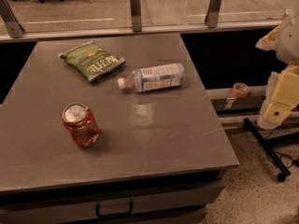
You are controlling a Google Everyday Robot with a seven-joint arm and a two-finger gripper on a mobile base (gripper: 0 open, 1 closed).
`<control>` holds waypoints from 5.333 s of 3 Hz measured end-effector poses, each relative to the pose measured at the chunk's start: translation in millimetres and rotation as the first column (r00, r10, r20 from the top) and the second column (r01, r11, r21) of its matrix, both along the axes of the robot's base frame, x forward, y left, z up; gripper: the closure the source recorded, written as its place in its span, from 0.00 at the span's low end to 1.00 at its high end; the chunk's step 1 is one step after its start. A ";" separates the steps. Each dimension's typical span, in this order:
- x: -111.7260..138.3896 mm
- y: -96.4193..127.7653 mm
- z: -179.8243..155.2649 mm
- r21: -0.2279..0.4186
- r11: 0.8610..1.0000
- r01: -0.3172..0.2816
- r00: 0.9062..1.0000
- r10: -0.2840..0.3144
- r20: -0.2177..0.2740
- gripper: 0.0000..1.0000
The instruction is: Move coke can near green jalapeno chip bag
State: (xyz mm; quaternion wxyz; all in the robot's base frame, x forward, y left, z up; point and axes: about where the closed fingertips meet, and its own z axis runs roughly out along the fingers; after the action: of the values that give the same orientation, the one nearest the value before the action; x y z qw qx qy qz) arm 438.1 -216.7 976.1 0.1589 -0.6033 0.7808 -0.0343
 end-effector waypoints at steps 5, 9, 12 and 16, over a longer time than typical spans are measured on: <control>23.1 123.0 0.2 0.544 0.821 -0.172 0.984 0.168 0.057 0.00; 13.6 215.7 -21.1 0.689 0.612 -0.388 0.916 0.339 0.214 0.00; 21.0 316.4 -85.9 0.767 0.496 -0.408 0.899 0.366 0.242 0.00; 13.9 381.9 -121.0 0.849 0.379 -0.367 0.858 0.490 0.152 0.42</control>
Offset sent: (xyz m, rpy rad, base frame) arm 0.0082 0.0365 0.0068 0.1844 -0.0095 0.0620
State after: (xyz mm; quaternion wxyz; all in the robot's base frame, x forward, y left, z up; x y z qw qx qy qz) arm 452.0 165.2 855.1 0.3895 -0.6255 0.5170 0.4356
